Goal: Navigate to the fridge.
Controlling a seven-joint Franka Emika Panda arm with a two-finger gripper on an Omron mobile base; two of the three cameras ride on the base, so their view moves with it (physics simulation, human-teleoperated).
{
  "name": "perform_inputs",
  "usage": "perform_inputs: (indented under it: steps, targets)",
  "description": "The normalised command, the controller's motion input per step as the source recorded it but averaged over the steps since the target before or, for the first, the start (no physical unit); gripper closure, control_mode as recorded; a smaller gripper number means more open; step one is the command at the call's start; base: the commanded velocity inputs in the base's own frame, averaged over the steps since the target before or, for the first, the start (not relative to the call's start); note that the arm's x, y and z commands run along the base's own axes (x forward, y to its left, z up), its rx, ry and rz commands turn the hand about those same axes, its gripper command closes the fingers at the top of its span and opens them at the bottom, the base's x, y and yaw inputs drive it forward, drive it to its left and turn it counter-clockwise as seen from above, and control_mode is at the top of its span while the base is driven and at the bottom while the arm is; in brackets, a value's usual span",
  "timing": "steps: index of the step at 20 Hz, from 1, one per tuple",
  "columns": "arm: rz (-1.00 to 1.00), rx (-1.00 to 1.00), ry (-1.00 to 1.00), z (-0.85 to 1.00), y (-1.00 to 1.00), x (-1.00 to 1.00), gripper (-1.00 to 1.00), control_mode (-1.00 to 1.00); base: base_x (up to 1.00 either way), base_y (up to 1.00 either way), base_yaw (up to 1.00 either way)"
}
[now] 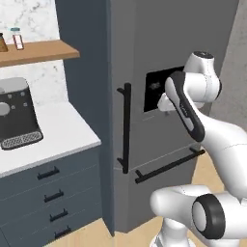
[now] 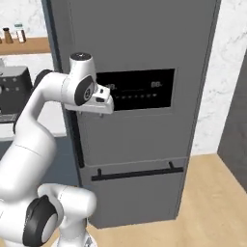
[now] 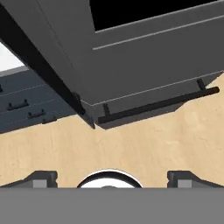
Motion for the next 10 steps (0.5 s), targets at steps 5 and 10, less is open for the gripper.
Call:
perform_inputs:
  steps: [5, 10]
  targets:
    - [0.00, 0.00, 0.00, 0.00, 0.00, 0.00, -1.00, 1.00, 0.18, -0.28, 0.68]
    - [0.00, 0.00, 0.00, 0.00, 0.00, 0.00, -1.00, 1.00, 0.02, -0.67, 0.38]
